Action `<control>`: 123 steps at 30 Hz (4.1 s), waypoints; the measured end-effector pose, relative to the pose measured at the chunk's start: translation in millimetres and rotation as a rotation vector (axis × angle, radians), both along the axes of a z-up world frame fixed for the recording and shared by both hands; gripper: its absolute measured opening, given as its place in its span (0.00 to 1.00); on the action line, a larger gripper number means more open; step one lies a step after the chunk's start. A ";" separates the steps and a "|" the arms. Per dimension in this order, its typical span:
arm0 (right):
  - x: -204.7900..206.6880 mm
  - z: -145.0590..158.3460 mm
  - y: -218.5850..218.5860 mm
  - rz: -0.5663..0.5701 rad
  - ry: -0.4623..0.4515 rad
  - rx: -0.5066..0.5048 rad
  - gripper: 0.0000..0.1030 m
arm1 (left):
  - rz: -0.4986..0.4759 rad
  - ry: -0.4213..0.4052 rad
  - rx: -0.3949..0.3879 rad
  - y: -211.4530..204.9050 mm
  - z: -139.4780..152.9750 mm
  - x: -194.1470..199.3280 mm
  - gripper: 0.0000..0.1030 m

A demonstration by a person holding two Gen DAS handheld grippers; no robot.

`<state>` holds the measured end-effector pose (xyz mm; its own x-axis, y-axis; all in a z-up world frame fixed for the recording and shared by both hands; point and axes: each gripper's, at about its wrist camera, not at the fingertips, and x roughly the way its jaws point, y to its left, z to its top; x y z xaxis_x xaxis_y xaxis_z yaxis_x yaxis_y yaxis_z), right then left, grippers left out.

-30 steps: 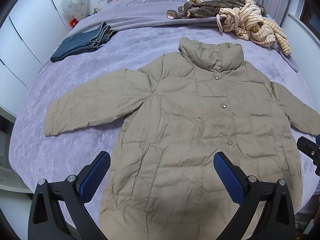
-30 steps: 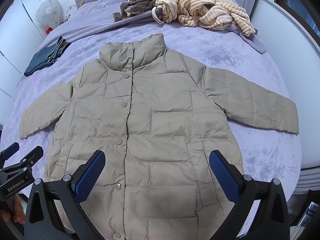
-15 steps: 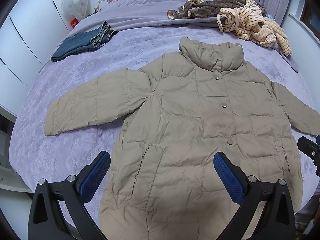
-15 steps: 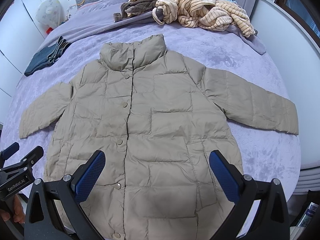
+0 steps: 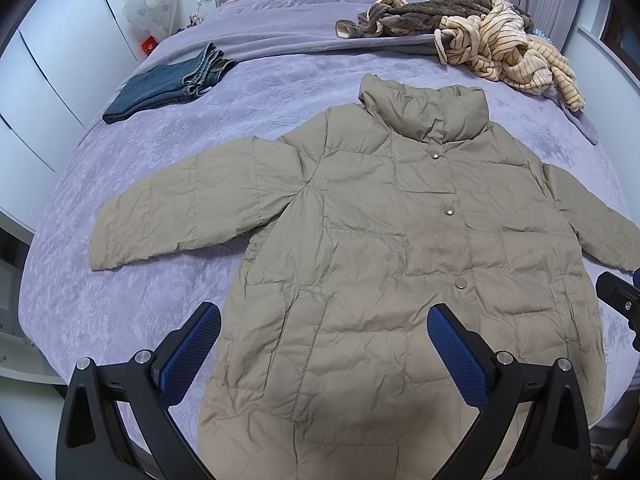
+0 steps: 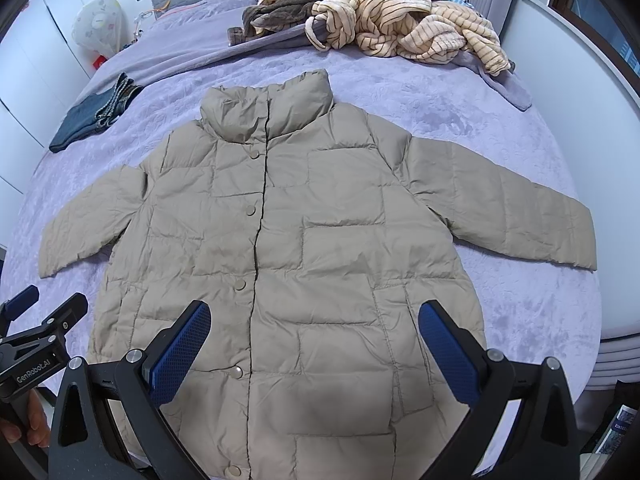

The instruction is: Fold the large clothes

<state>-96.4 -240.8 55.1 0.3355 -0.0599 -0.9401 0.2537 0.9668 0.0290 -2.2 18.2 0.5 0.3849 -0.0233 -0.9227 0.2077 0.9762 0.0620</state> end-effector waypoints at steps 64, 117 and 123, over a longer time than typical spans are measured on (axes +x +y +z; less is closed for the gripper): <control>-0.7 1.2 3.1 0.001 -0.004 0.001 1.00 | 0.009 0.005 -0.003 3.7 0.9 -4.8 1.00; 66.2 -91.2 116.4 0.182 0.194 0.271 1.00 | 0.492 0.227 -0.530 224.3 -172.5 127.5 1.00; 79.1 -106.6 124.3 0.181 0.229 0.265 1.00 | 0.637 0.146 -0.523 280.6 -195.9 173.8 1.00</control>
<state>-17.3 -116.5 -51.5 0.0986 0.2357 -0.9668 0.1081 0.9633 0.2458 171.7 298.8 -195.4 0.3466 -0.2812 -0.8949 -0.4226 0.8049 -0.4166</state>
